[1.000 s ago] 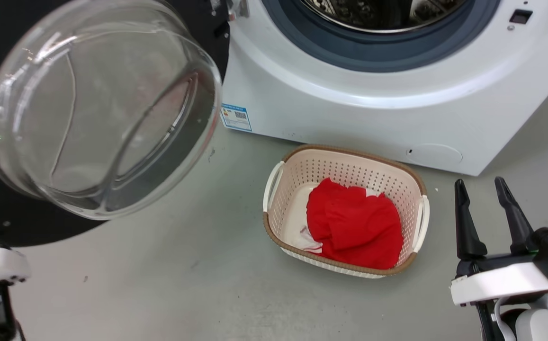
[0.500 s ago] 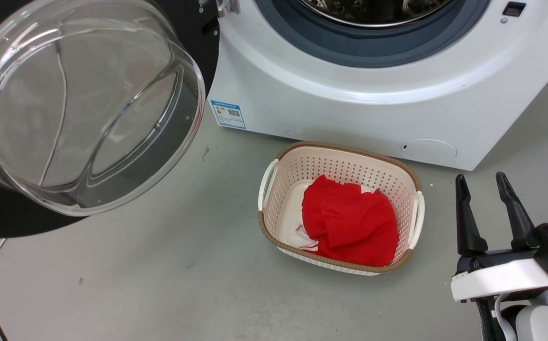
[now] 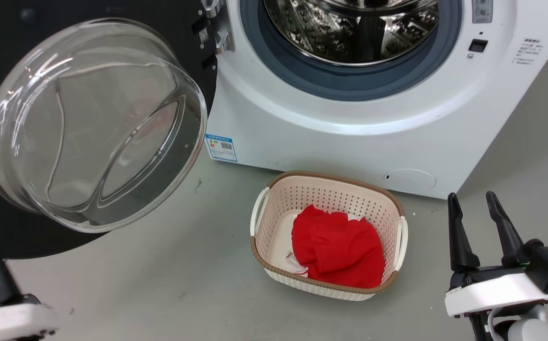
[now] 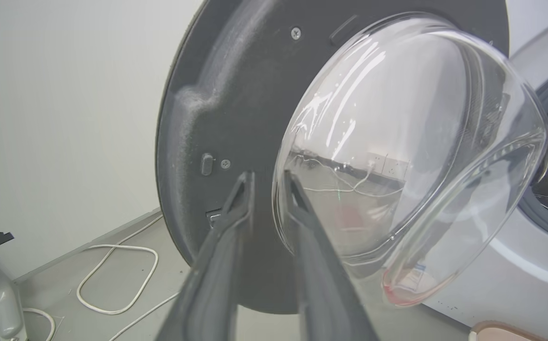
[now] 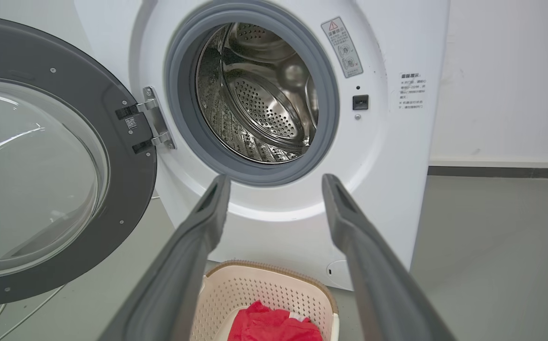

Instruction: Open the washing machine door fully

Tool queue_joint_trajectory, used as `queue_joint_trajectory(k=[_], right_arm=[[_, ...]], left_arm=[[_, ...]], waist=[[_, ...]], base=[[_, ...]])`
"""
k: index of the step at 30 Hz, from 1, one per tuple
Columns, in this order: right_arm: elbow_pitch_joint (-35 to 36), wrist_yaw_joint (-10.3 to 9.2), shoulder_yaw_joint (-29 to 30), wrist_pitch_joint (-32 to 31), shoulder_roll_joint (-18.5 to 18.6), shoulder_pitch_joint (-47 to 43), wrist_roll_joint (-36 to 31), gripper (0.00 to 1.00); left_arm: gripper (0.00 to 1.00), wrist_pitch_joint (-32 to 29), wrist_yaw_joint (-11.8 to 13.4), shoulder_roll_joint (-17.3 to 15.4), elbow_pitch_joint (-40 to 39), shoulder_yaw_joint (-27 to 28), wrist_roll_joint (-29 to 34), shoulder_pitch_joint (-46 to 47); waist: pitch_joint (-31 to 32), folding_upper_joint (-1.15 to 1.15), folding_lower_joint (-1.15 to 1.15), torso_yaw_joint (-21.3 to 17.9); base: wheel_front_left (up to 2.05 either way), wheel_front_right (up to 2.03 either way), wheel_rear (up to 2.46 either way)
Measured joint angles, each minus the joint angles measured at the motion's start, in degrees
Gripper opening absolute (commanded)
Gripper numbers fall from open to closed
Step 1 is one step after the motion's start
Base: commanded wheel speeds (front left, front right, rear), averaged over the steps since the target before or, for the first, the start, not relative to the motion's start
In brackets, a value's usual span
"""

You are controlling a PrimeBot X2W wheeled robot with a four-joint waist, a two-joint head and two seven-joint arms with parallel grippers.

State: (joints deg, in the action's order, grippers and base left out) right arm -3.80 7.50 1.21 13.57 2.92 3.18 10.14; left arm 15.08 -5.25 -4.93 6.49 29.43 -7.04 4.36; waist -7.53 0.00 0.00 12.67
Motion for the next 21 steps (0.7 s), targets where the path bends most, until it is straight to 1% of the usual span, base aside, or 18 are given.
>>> queue_joint_trajectory(k=[5, 10, 13, 17, 21], right_arm=[[-0.13, 0.0, -0.4, 0.0, 0.0, -0.99, 0.0, 1.0], [0.18, 0.0, -1.27, -0.51, 0.0, -1.38, -0.85, 1.0], [0.74, 0.0, -1.86, -0.86, 0.0, -2.05, -1.25, 1.0], [1.63, 0.01, -2.23, -1.09, 0.0, -2.32, -1.66, 1.0], [2.4, 0.0, -2.2, -1.53, 0.01, -2.72, -2.79, 1.0]], left_arm=[[1.0, -0.01, -0.66, 1.62, -4.17, -3.68, 0.07, -4.15], [1.0, -0.01, -0.82, 1.94, -8.05, -9.92, 0.34, -6.81], [1.0, -0.01, -0.3, 1.96, -9.88, -14.45, 0.19, -7.77], [1.0, -0.01, 0.04, 2.0, -10.94, -19.59, 0.43, -7.97], [1.0, -0.01, 0.04, 2.03, -10.84, -23.27, 1.48, -7.93]], waist=[[1.96, 0.0, 0.0, -0.47], [3.23, 0.0, 0.0, -1.18], [3.93, 0.0, 0.0, -1.89], [4.64, 0.0, 0.0, -3.52], [5.31, 0.0, 0.0, -5.78]], base=[[0.0, 0.0, 0.0], [0.0, 0.0, 0.0], [0.0, 0.0, 0.0], [0.0, 0.0, 0.0], [0.0, 0.0, 0.0]])
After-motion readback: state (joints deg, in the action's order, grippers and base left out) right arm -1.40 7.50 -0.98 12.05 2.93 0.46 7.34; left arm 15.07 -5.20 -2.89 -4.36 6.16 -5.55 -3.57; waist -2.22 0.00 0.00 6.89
